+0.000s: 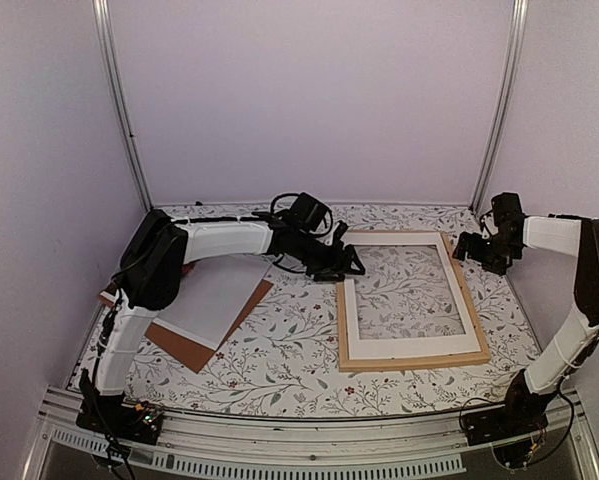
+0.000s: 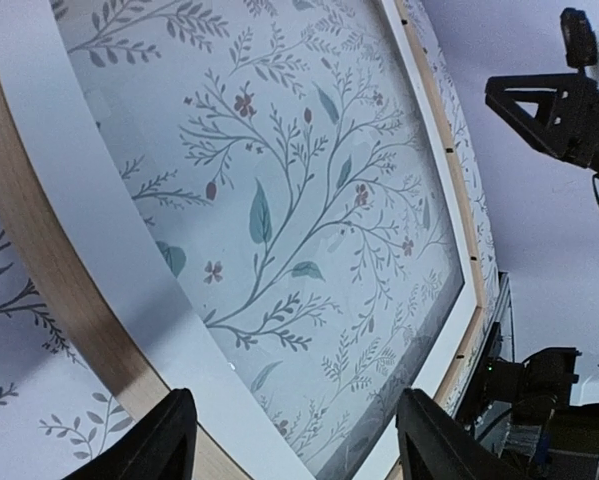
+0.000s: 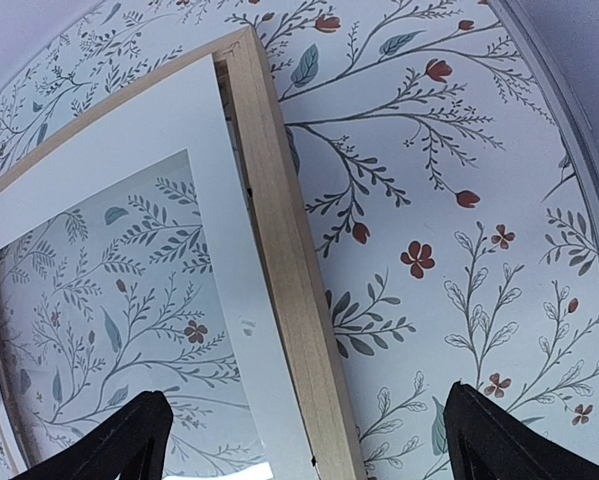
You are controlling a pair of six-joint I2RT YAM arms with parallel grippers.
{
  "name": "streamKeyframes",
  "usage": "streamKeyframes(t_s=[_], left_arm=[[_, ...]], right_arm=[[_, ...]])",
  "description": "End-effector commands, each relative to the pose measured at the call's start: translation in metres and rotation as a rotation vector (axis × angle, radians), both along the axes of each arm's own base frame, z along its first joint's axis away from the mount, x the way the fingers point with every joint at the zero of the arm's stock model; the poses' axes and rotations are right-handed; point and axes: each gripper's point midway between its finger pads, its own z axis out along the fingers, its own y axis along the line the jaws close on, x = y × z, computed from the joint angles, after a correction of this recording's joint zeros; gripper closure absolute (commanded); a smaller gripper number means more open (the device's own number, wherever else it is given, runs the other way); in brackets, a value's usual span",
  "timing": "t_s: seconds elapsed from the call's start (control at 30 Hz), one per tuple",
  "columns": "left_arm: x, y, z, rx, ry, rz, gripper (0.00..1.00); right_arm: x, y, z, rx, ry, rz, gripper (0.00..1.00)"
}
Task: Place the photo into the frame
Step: Place the mat board on the glass panel, then frame the body at the center of the board.
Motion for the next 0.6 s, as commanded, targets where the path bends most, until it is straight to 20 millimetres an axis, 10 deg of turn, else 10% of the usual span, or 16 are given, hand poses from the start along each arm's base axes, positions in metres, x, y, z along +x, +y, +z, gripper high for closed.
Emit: streamKeyframes(t_s=[0.0,0.57], left_arm=[[0.003,-0.009,0.013,-0.001,-0.058,-0.016,0.29],[0.027,-0.007,-0.016,0.109,-0.121,0.035,0.28]], right_arm=[[0.001,0.0,0.003,0.006,-0.022,-0.004,0.01],[-0.002,0.001,-0.003,0.011,-0.019,0.001,0.01]])
